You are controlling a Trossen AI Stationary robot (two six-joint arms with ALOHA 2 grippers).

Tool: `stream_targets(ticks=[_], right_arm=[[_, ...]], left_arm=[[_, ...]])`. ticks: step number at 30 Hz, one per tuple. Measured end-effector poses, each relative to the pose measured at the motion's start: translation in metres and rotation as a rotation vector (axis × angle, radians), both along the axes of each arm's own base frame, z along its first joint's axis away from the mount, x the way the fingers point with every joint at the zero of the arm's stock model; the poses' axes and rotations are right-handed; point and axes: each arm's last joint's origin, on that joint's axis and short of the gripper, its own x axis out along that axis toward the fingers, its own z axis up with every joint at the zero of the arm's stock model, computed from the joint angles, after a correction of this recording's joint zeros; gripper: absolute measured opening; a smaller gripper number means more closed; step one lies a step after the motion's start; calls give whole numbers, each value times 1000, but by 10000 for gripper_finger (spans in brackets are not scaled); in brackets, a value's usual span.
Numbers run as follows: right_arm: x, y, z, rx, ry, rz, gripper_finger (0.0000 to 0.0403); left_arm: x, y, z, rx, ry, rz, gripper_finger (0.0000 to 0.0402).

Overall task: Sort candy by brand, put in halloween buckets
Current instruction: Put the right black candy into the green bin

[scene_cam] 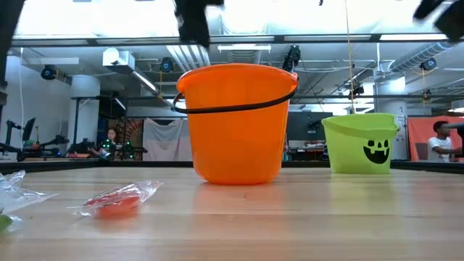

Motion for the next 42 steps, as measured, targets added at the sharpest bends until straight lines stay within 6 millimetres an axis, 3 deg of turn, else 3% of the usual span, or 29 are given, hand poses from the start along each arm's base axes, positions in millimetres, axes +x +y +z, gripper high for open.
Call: stream_targets(ticks=[5,10,13,17,22,27,30,33,37,42], right_arm=[[-5,-7,-38,6,-19,-44,214],[-8,-10,-57,38,-55,-48,215],[-11,-11,-67,45,-61,-57,215],[-14,-14,-77,50,-66,-59,214],[-15,-15,-88,52,-72,-55,193],[-14,-15,-95,40,-57,-33,140],[-13,-16,-89,44,-73,-35,96],[-9,-17,-75,71,-128,-34,62],[-10,-24,-55,90,-170,-81,61],[0,-40,-9,102,-345,-184,61]], left_arm=[[-42,-58,53,-56,-163,26,103],[-87,-117,85,-78,-279,70,103],[-109,-150,94,-87,-331,92,103],[-129,-188,88,-94,-334,108,103],[-143,-223,64,-132,-243,141,103],[-150,-250,17,-123,-95,176,103],[-152,-263,-18,-127,-14,171,103],[-147,-273,-53,-149,-1,160,103],[-140,-282,-97,-207,-10,149,103],[-133,-286,-126,-283,-63,134,103]])
